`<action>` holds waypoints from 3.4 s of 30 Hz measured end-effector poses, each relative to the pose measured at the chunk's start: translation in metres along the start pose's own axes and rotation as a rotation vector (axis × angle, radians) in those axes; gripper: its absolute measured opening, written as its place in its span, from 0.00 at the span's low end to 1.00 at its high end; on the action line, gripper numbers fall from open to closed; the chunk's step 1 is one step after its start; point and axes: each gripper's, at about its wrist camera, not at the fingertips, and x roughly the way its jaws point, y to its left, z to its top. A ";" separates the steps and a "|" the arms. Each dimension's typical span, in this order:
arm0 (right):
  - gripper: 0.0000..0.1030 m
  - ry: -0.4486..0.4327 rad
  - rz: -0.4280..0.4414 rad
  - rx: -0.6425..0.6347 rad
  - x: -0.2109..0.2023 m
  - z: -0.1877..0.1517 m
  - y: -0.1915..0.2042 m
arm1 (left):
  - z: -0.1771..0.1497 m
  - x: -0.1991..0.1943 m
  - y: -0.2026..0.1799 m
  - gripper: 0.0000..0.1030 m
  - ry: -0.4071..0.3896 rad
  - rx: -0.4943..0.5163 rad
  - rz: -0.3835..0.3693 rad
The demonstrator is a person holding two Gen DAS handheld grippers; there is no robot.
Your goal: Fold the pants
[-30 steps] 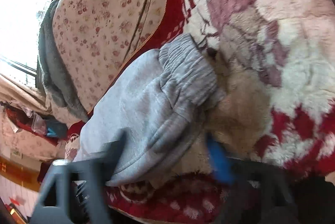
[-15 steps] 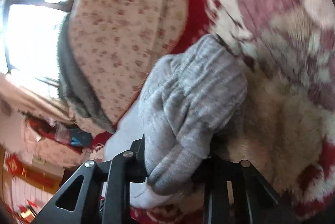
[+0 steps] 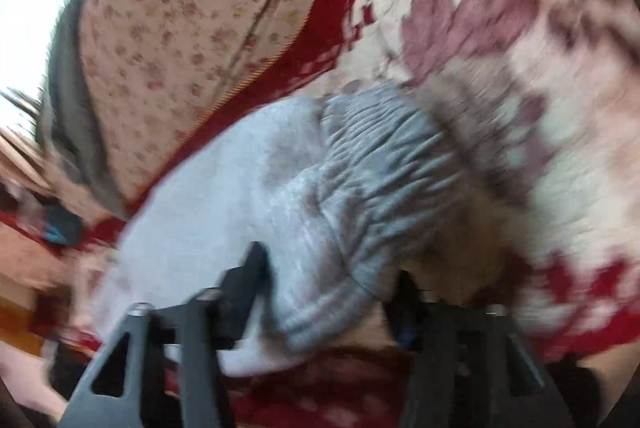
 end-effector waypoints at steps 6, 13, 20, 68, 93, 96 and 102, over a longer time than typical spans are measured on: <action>0.77 -0.161 -0.118 -0.125 -0.050 0.005 0.032 | 0.003 -0.048 0.078 0.75 -0.057 -0.178 0.165; 0.77 0.031 0.291 -0.422 0.000 -0.034 0.185 | -0.021 -0.104 0.185 0.75 -0.096 -0.391 0.435; 0.60 0.110 0.399 -0.755 0.086 -0.084 0.361 | -0.049 -0.124 0.267 0.75 -0.087 -0.574 0.588; 0.76 0.238 0.425 -1.025 0.186 -0.163 0.529 | -0.136 -0.133 0.336 0.90 -0.177 -1.068 0.451; 0.83 0.630 0.544 -1.331 0.291 -0.200 0.650 | -0.134 -0.113 0.335 1.00 -0.151 -1.113 0.548; 0.74 0.668 0.605 -1.280 0.294 -0.195 0.644 | -0.132 -0.112 0.339 0.92 -0.186 -1.104 0.543; 0.39 0.622 0.607 -1.369 0.269 -0.195 0.646 | -0.134 -0.125 0.341 0.33 -0.235 -1.102 0.516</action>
